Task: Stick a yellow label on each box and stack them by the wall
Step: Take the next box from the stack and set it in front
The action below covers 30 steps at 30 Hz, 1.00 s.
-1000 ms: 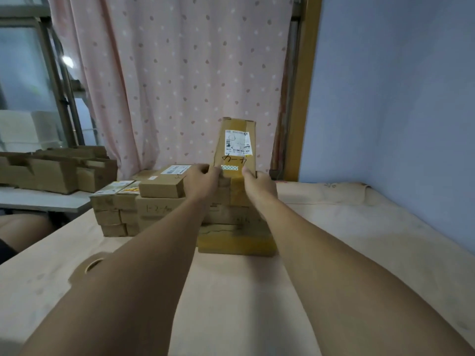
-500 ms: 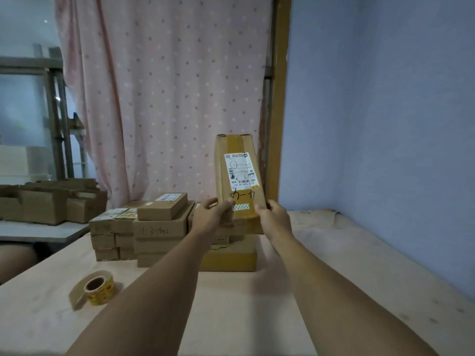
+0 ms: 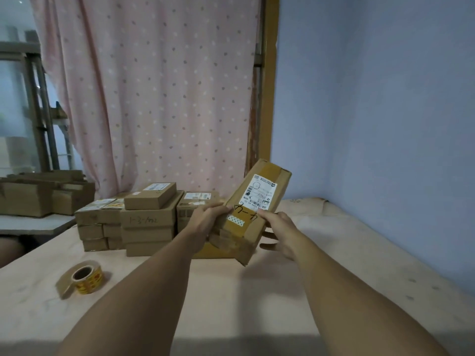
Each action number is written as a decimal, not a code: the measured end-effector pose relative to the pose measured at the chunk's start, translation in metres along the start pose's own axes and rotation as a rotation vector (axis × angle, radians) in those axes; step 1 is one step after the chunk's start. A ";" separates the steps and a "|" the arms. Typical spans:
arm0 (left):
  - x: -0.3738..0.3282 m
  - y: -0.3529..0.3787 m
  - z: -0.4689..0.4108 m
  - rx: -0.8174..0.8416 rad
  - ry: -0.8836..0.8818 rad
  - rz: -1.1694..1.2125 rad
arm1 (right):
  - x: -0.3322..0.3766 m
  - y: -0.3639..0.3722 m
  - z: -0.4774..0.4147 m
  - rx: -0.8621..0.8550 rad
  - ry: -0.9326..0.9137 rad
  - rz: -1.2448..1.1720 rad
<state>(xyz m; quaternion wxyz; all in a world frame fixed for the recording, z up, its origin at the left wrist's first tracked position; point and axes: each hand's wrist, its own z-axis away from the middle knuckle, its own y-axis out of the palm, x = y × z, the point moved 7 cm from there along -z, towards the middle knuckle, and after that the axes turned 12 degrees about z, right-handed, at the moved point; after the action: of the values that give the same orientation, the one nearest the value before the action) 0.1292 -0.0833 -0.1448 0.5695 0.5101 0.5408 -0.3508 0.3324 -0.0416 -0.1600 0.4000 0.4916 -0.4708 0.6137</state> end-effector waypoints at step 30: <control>0.073 -0.149 -0.029 -0.097 -0.284 -0.629 | -0.049 0.069 -0.067 0.383 -0.218 1.127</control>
<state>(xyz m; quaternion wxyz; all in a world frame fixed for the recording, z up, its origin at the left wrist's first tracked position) -0.0074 -0.0787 -0.2423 0.5266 0.2370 0.6029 -0.5504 0.2609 0.0053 -0.2253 -0.1329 0.2899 -0.5784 0.7509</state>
